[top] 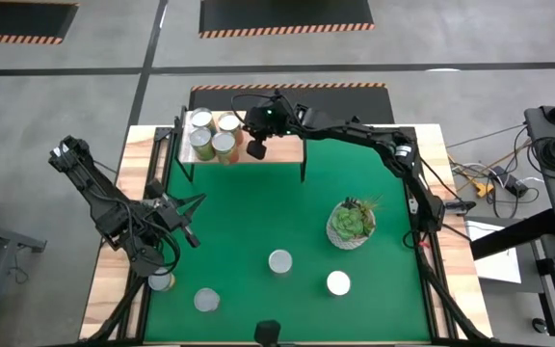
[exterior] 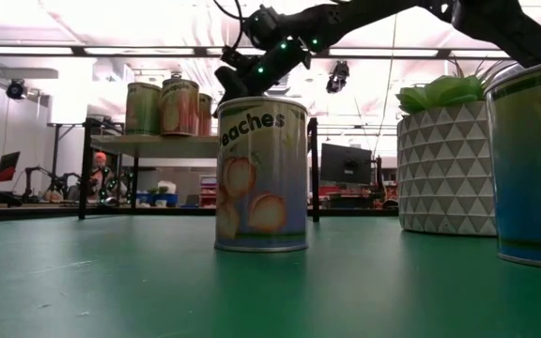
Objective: Pick and place cans onto a shelf
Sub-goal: Put the canned pineapple on the shelf, then adjust the canned pineapple on the shelf, then put the canned peaches on the shelf
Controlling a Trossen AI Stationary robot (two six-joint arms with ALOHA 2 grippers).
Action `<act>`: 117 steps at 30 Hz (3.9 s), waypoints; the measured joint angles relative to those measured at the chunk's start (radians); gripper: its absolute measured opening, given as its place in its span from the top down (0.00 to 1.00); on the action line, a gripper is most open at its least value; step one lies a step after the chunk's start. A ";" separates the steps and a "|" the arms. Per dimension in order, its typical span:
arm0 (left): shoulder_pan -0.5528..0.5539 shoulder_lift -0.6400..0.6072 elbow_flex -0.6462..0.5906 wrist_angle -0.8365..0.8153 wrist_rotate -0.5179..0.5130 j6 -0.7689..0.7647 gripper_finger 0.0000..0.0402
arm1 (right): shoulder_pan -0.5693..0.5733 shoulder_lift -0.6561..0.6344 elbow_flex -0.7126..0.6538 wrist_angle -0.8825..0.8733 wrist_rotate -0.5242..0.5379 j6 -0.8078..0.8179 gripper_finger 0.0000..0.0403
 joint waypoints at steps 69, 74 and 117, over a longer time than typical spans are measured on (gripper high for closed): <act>-0.012 -0.081 0.007 -0.077 0.053 -0.060 1.00 | 0.148 0.007 -0.031 0.110 -0.021 -0.063 0.98; -0.012 -0.080 0.007 -0.077 0.053 -0.060 1.00 | 0.143 0.007 -0.034 0.133 -0.022 -0.065 0.98; -0.011 -0.078 0.007 -0.043 0.122 -0.082 1.00 | 0.744 -0.158 -0.116 -0.664 0.158 0.302 0.51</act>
